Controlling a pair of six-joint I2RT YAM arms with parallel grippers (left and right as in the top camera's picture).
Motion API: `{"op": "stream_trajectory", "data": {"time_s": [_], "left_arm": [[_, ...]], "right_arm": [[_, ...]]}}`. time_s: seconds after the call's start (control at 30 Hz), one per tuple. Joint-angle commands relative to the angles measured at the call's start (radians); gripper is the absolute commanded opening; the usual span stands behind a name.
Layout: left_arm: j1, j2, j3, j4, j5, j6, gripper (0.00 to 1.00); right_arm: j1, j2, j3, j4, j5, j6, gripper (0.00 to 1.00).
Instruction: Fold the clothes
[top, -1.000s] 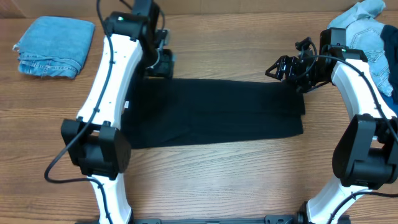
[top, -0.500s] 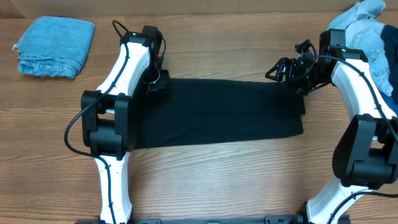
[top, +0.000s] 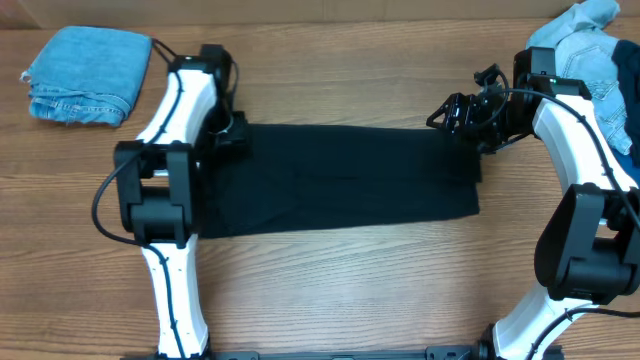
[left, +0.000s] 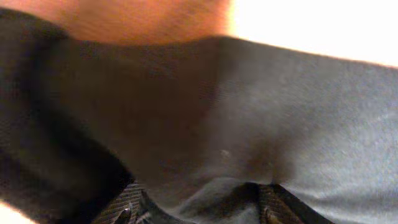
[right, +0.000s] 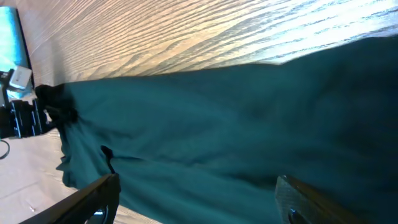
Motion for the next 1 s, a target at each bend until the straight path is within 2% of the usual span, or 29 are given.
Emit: {"op": "stream_trajectory", "data": {"time_s": [0.0, 0.27, 0.43, 0.5, 0.53, 0.6, 0.63, 0.73, 0.97], "left_arm": [[0.068, 0.054, 0.0, 0.06, -0.032, -0.001, 0.63], [0.077, 0.054, 0.0, 0.192, -0.017, 0.025, 0.66], [0.079, 0.054, 0.003, 0.211, -0.014, 0.028, 0.67], [0.083, 0.053, 0.028, 0.175, -0.013, 0.027, 0.64], [0.084, 0.052, 0.043, 0.157, -0.013, 0.027, 0.66], [0.085, 0.05, 0.104, 0.095, -0.017, 0.029, 0.86], [0.088, 0.048, 0.162, 0.04, -0.022, 0.029, 0.91], [0.09, 0.047, 0.399, -0.151, -0.001, 0.028, 0.96], [0.09, 0.047, 0.694, -0.372, 0.159, 0.013, 1.0]], "right_arm": [[-0.002, -0.027, 0.016, 0.004, 0.001, -0.007, 0.84], [-0.002, -0.027, 0.016, 0.003, 0.001, -0.007, 0.84], [-0.002, -0.027, 0.016, 0.003, 0.001, -0.008, 0.84], [-0.002, -0.027, 0.016, 0.003, 0.005, -0.008, 0.86], [-0.004, -0.027, 0.016, 0.004, 0.015, -0.008, 0.87], [-0.013, -0.027, 0.016, 0.01, 0.045, -0.006, 0.91], [-0.027, -0.027, 0.016, 0.013, 0.043, -0.001, 0.93], [-0.089, -0.027, 0.016, 0.012, 0.021, 0.048, 0.94], [-0.172, -0.019, 0.015, -0.068, 0.079, 0.064, 0.94]]}}
